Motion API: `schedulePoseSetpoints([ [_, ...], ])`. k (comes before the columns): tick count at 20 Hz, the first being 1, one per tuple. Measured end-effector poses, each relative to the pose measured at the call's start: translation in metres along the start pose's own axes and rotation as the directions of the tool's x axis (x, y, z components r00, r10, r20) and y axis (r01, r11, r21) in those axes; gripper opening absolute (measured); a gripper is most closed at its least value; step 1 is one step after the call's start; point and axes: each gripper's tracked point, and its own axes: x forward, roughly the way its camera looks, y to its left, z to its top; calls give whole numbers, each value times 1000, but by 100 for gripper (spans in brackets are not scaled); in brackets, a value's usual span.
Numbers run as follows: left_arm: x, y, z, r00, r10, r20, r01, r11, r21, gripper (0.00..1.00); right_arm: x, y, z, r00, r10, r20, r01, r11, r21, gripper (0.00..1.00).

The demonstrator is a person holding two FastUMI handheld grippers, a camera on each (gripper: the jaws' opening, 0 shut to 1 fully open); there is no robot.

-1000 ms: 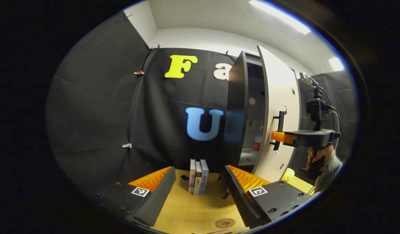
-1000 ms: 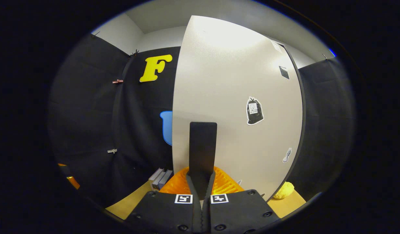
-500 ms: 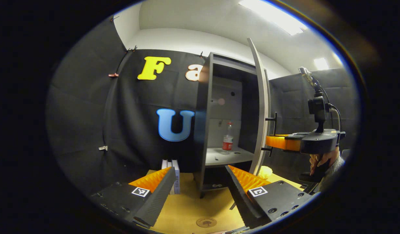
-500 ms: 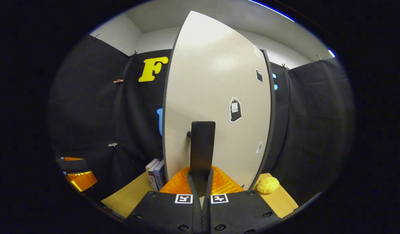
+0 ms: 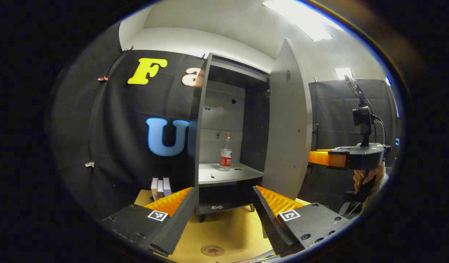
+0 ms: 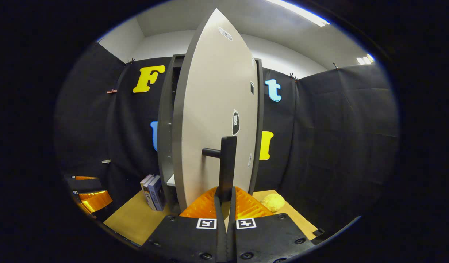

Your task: Open the cabinet door with the right hand, grasp the bottle in the cabinet with the left hand and place it on the coaster, then close the cabinet door with the right hand.

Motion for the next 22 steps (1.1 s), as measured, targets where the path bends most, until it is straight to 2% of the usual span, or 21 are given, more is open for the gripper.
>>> schedulePoseSetpoints([
  [3,14,-7,0,1000,-15,1,15,1000,17,95,-6,-23,-2,1000,-24,-5,24,1000,-4,5],
  [8,53,-32,0,999,-51,-4,51,999,-8,95,-11,-55,-4,1000,-20,-12,20,999,30,5],
  [12,92,-50,4,999,-46,-1,46,999,11,97,-11,-88,-7,999,-44,-22,44,999,14,4],
  [13,103,-57,2,999,-53,-2,53,999,12,95,-14,-99,-7,998,-55,-22,55,998,11,4],
  [14,112,-65,3,998,-60,-4,60,998,11,95,-12,-107,-8,998,-51,-27,52,998,31,8],
  [15,122,-72,2,998,-66,-5,66,998,11,95,-13,-114,-9,999,-38,-36,41,997,68,4],
  [18,143,-97,0,996,-83,-14,83,996,16,95,-16,-136,-13,999,-15,-46,22,988,151,5],
  [22,173,-119,-4,996,-83,-19,83,996,28,95,-16,-165,-16,999,-3,-37,9,989,151,5],
])
